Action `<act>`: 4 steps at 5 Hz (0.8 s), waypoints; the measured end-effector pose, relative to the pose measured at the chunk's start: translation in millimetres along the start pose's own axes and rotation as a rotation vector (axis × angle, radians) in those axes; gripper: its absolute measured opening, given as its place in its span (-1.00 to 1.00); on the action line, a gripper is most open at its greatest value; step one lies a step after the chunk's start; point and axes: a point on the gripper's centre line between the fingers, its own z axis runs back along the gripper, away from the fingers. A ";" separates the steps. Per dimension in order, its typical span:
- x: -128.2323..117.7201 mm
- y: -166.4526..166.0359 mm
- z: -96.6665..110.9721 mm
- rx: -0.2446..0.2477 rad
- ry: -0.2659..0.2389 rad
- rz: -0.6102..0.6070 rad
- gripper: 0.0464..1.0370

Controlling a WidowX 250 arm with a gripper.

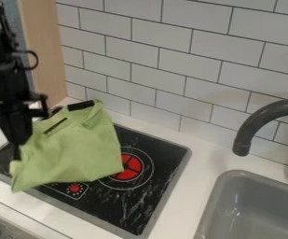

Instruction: Fold the cloth from bottom left to top right

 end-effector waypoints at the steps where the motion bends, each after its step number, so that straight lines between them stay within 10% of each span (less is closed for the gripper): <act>1: 8.0 -9.2 9.3 -0.037 -0.016 0.025 -0.99; 4: 52.4 -83.6 1.1 -0.073 -0.036 -0.054 -0.99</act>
